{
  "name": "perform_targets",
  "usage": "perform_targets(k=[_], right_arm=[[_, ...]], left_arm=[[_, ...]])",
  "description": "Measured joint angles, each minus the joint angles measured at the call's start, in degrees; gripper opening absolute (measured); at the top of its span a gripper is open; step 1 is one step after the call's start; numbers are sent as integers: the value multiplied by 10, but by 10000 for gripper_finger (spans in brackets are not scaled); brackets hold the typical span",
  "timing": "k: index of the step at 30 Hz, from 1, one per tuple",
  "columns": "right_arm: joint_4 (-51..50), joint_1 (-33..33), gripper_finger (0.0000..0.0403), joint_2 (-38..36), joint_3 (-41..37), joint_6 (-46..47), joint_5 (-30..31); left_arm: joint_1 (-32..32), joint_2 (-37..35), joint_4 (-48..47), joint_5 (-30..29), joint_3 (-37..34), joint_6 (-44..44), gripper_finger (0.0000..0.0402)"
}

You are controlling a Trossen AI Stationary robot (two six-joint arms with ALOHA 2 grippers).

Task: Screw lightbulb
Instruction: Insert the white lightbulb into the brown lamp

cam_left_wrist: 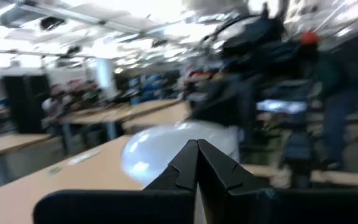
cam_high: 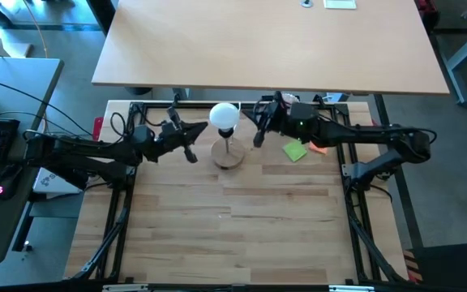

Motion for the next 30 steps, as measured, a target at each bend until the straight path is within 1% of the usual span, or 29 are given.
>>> perform_targets(k=[2, 5, 10, 15, 24, 30], right_arm=[[19, -17, 0, 6, 0, 12, -16], [36, -44, 0, 20, 0, 36, -73], [44, -57, 0, 32, 0, 47, -101], [45, -46, 0, 32, 0, 44, -121], [14, -19, 0, 20, 1, 48, -113], [-5, 10, 0, -2, 0, 44, -161]], left_arm=[[5, 7, 4, 10, 0, -8, 0], [11, 26, 11, 13, 0, -9, 0], [19, 51, 44, 15, 0, -10, 0], [32, 54, 44, 14, 0, -18, 0], [46, 52, 36, 2, 0, -19, 0], [72, 52, 14, 10, 0, -10, 0]])
